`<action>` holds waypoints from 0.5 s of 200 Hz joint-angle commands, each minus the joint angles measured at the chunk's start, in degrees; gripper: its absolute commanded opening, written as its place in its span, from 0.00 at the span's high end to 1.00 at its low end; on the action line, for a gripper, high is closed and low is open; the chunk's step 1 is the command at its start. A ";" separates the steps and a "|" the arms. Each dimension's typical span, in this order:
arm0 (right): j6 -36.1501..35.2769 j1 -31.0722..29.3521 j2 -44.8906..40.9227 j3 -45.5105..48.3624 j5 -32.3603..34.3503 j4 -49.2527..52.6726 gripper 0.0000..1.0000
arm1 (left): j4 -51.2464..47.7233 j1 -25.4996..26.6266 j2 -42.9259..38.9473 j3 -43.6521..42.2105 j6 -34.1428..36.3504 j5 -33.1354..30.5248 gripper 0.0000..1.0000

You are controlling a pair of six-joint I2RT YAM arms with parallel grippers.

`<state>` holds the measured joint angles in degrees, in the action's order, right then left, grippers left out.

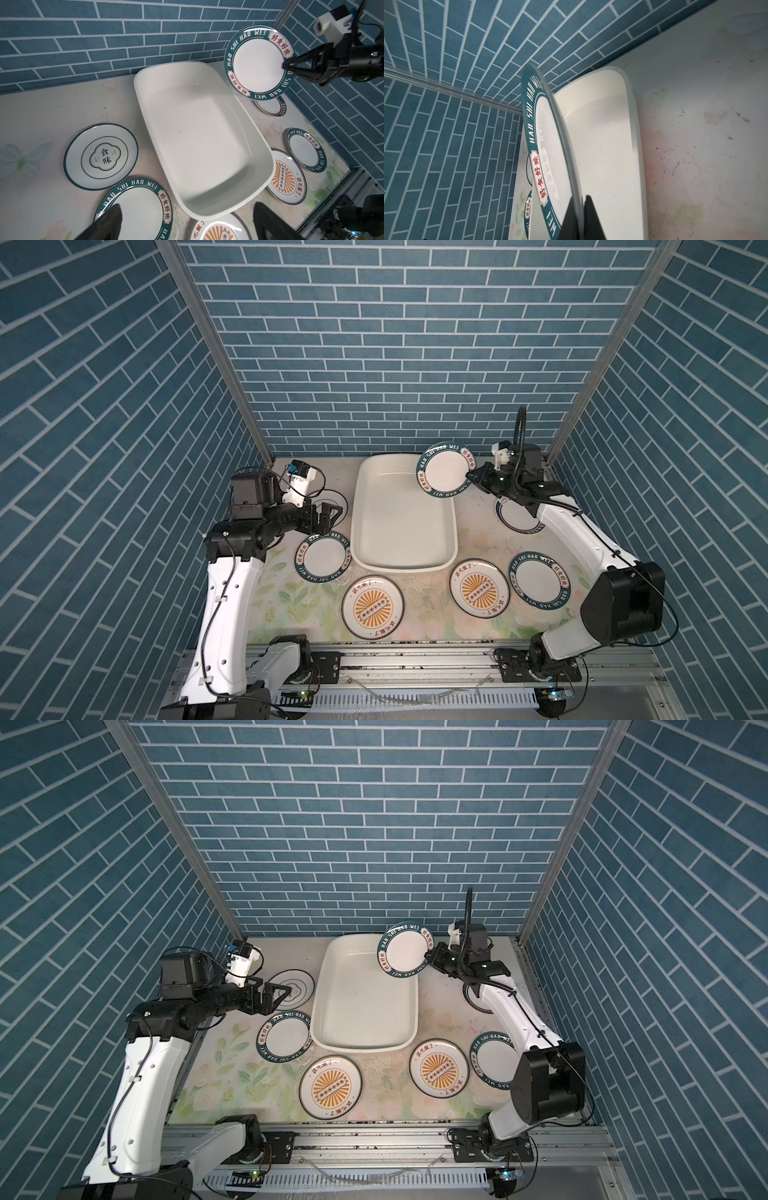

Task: Place the plates into the plastic bin on the countertop
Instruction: 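Lift the plate with the right gripper and carry it over the bin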

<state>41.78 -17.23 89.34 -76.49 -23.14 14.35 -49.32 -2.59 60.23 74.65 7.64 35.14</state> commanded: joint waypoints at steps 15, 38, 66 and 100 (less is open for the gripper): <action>3.92 -4.60 7.96 -5.07 2.53 -8.48 1.00 | 1.14 0.20 -1.73 0.63 -1.66 2.33 0.00; 6.55 -6.80 13.94 -7.26 3.16 -11.87 1.00 | 1.24 0.22 -2.25 0.15 -1.84 3.64 0.01; 9.81 -8.81 19.12 -8.82 4.44 -16.34 1.00 | 1.65 0.22 -2.76 -0.58 -2.22 4.82 0.00; 11.75 -10.69 25.26 -12.35 4.50 -17.60 1.00 | 2.01 0.13 -2.86 -0.58 -2.46 5.29 0.00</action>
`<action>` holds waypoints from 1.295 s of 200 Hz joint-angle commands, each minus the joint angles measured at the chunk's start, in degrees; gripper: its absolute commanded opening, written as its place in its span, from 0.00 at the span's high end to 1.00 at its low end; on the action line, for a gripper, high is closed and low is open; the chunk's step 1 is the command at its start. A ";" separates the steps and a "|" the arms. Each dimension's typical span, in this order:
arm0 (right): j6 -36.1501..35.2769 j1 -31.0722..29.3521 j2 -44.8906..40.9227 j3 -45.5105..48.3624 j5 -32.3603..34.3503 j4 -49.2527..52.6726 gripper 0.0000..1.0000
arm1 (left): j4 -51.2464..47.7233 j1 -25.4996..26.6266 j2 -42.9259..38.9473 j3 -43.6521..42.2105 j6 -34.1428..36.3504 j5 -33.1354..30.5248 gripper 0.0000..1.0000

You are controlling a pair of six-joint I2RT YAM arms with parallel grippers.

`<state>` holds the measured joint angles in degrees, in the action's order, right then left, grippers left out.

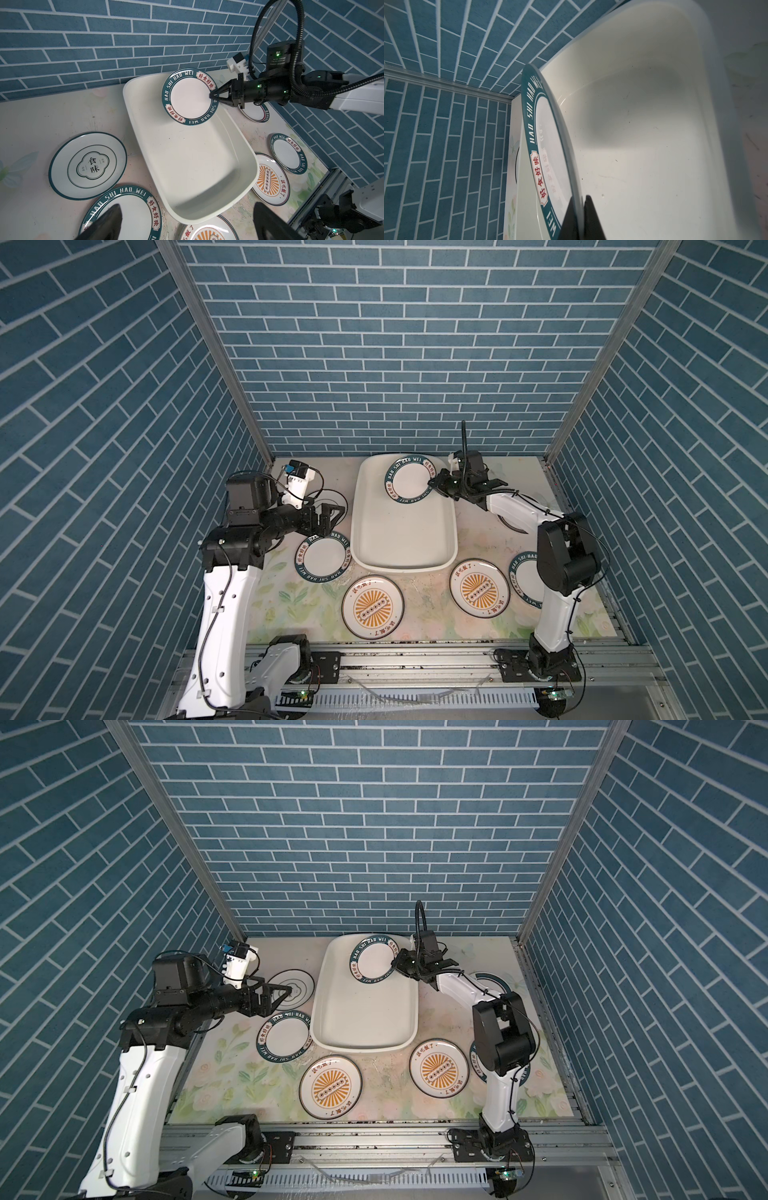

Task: Place the plates into the plastic bin on the countertop
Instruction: 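Lift the plate with the right gripper and carry it over the bin, then lower the plate into the bin with the right gripper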

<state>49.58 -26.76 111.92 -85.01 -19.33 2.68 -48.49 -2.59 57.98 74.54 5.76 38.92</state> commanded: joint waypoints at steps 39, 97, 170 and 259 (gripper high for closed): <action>6.34 -2.65 8.64 -6.29 -0.09 -7.61 1.00 | 1.48 -0.05 -0.67 -0.95 -1.01 2.98 0.00; 8.37 -3.66 13.08 -8.57 -0.34 -8.91 1.00 | 2.24 -0.05 -1.28 -2.03 -1.28 4.85 0.01; 10.18 -4.26 16.07 -8.86 -1.71 -9.64 0.98 | 2.32 -0.13 -1.29 -2.02 -1.29 6.36 0.01; 12.16 -4.25 18.05 -9.01 -2.73 -9.76 0.97 | 2.35 -0.13 -1.47 -2.70 -1.28 8.88 0.00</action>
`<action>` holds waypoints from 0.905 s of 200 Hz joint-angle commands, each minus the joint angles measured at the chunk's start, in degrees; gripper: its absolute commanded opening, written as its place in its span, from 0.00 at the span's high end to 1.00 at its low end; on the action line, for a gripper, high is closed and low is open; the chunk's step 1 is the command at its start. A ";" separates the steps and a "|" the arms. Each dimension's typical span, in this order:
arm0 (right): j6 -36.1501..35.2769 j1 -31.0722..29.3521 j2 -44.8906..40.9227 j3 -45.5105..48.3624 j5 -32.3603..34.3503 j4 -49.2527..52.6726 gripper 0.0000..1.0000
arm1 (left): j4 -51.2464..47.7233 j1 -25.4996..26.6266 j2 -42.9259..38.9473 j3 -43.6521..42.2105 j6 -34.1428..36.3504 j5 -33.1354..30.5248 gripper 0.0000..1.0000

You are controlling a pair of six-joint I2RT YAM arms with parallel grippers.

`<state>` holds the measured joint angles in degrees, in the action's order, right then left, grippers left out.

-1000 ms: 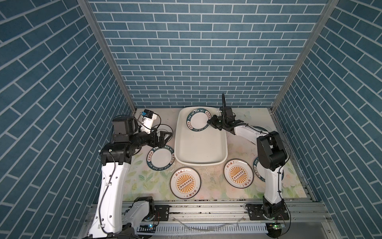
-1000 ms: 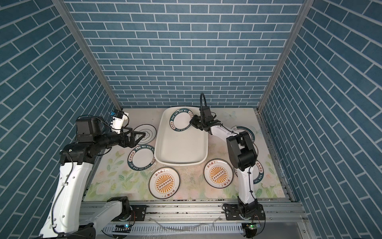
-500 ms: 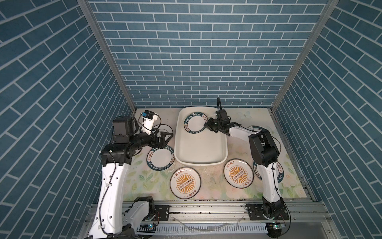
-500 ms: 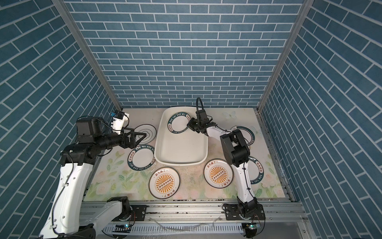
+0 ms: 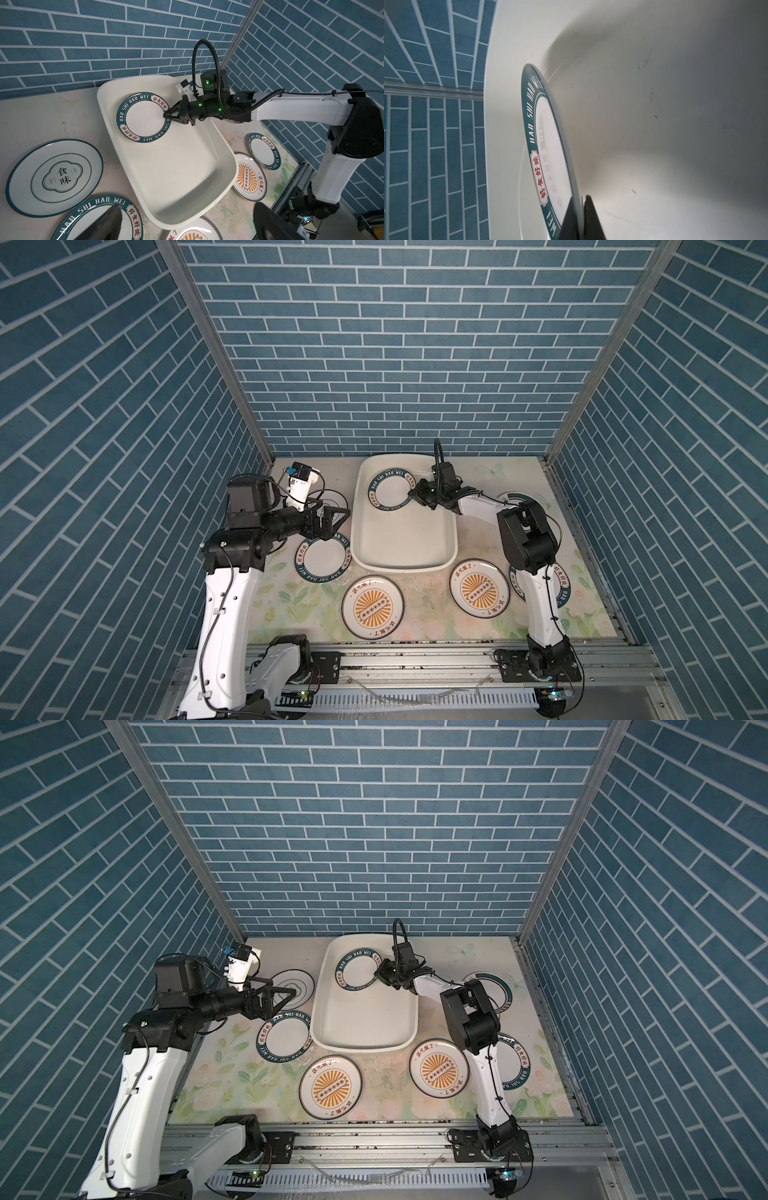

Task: Place the plates into the plastic bin on the countertop
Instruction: 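Lower the plate into the bin with the right gripper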

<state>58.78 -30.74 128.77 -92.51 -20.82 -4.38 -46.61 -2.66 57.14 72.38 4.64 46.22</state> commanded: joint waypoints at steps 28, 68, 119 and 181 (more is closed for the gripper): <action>3.20 -0.30 1.70 -1.60 -1.45 -2.74 0.96 | 0.56 -0.07 -0.55 -0.45 -0.12 2.24 0.00; 4.38 -0.29 3.00 -2.20 -2.25 -3.57 0.93 | 0.47 -0.07 -0.63 -0.25 -0.09 2.55 0.00; 5.09 -0.25 4.01 -2.30 -2.30 -4.08 0.87 | 0.39 -0.07 -0.85 -0.15 -0.20 2.37 0.01; 5.28 0.27 3.61 -1.05 -2.12 -4.05 0.75 | 0.29 -0.07 -1.01 0.24 -0.42 3.52 0.01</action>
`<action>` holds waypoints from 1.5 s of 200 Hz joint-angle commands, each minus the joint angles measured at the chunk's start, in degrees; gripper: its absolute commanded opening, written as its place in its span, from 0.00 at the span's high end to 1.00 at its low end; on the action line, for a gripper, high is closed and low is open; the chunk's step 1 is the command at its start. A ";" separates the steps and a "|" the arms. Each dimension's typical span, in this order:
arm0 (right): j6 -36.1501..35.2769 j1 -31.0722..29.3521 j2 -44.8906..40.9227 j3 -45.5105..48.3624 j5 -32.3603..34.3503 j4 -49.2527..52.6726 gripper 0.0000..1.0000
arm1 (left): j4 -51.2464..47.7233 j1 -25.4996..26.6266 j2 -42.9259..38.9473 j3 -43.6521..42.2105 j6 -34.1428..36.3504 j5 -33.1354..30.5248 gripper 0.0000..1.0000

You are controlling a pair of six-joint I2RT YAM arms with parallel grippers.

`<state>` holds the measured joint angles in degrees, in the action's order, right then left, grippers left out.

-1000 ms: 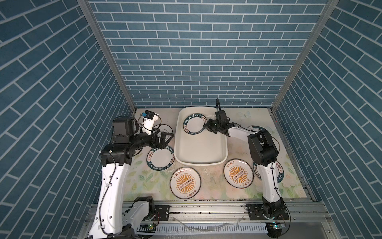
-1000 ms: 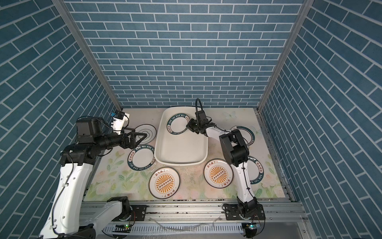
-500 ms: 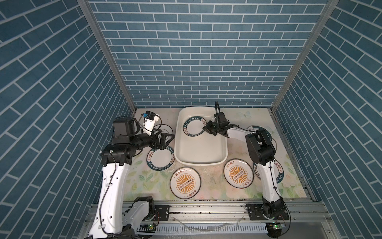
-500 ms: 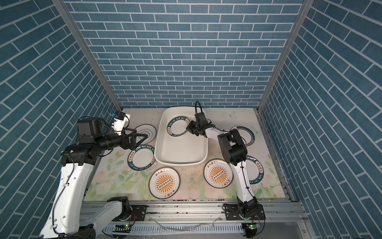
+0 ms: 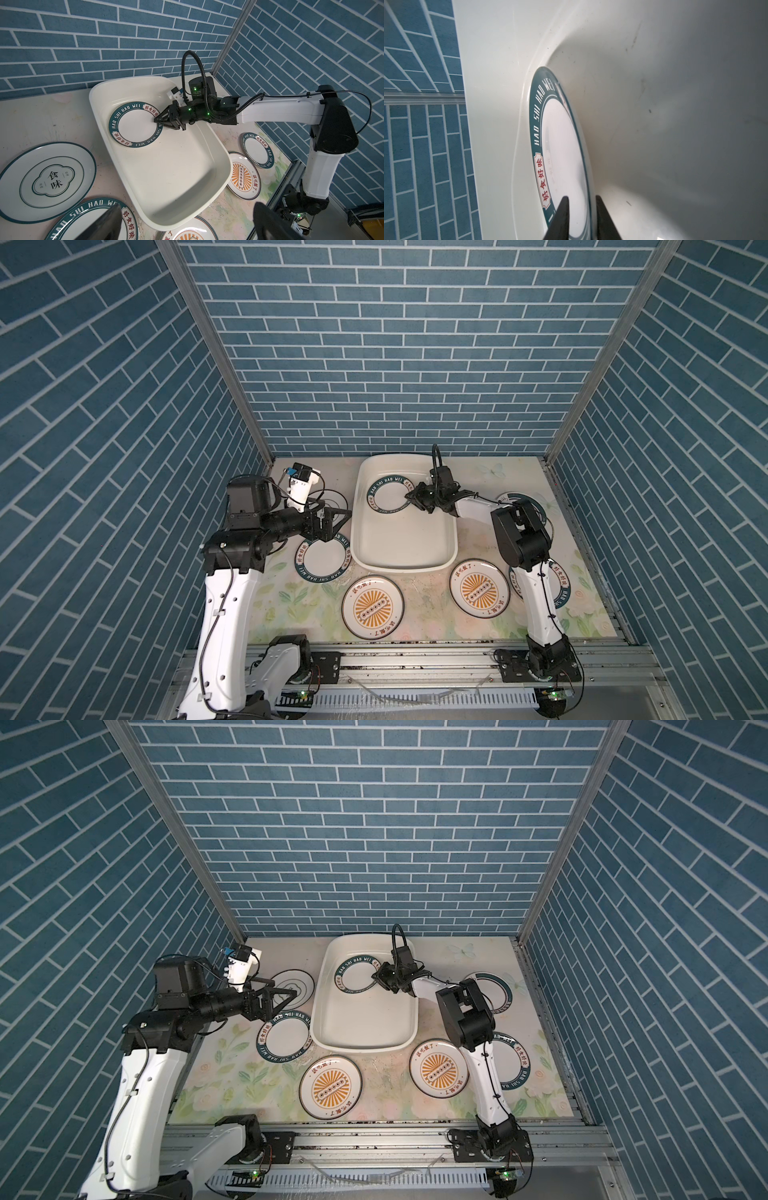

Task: Place the plates into the plastic bin on the countertop
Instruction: 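Lower the plate into the bin with the right gripper, then open the right gripper and lift it off the plate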

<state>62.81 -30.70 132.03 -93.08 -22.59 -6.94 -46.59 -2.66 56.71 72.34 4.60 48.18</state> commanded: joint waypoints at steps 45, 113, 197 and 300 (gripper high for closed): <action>1.25 0.46 -0.01 0.74 -0.02 -1.42 0.70 | 0.26 -0.05 -0.61 0.18 -0.38 2.00 0.00; -1.19 0.85 0.38 -0.56 0.70 3.37 0.66 | -0.70 -0.24 -0.56 1.14 0.59 3.10 0.00; -5.92 0.90 0.49 -5.28 3.52 13.03 0.61 | -0.43 -0.24 -0.65 0.67 0.54 3.49 0.00; -11.42 1.08 2.53 -15.86 5.98 25.27 0.60 | 0.00 -0.33 -0.91 0.16 0.78 4.46 0.00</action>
<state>54.02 -29.82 133.69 -107.09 -18.13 14.00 -46.63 -2.76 56.55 72.38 4.82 51.75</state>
